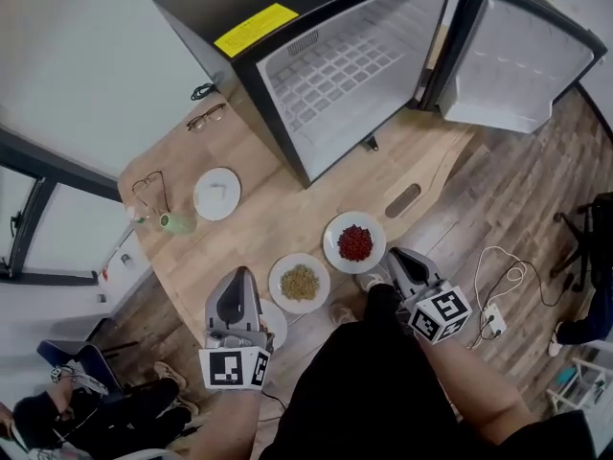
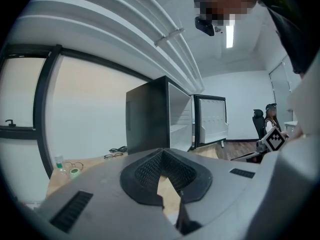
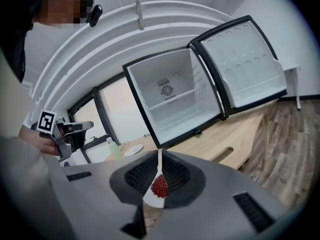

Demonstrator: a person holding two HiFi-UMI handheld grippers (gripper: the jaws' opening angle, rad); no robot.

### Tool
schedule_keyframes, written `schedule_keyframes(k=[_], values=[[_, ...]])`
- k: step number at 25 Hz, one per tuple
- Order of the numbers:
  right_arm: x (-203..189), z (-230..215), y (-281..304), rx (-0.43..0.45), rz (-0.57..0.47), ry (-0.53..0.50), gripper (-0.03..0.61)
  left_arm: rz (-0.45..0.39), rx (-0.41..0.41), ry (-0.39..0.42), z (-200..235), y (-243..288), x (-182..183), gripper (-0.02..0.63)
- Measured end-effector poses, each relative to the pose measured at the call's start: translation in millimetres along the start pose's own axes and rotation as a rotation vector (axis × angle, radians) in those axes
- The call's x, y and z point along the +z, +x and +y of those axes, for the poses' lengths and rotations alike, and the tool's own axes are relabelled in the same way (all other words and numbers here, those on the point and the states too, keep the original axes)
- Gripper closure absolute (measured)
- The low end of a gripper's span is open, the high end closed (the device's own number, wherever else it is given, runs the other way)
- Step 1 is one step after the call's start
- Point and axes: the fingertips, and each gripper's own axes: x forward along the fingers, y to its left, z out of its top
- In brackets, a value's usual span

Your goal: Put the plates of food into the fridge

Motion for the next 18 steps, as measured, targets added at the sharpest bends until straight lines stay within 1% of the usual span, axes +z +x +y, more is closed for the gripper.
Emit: schedule_keyframes(k=[5, 6, 9, 11, 14, 18], values=[[-44, -29, -1, -0.071, 0.036, 0.116, 0.553, 0.034, -0.043, 0.037, -16, 14, -14, 0.611], [-52, -34, -1, -0.077, 0.040, 0.141, 0.541, 0.042, -0.045, 0.044, -18, 17, -17, 0.611], [-68, -44, 5, -0.060, 0.036, 0.227, 0.457, 0.061, -0.042, 0.060, -19, 22, -23, 0.611], [-77, -45, 10, -0.040, 0.022, 0.308, 0.421, 0.076, -0.039, 0.064, -19, 24, -28, 0.611], [-91, -47, 16, -0.029, 0.000, 0.456, 0.402, 0.101, -0.037, 0.064, -22, 24, -36, 0.611], [-109, -50, 29, -0.032, 0.008, 0.567, 0.392, 0.122, -0.034, 0.063, -24, 23, -44, 0.611]])
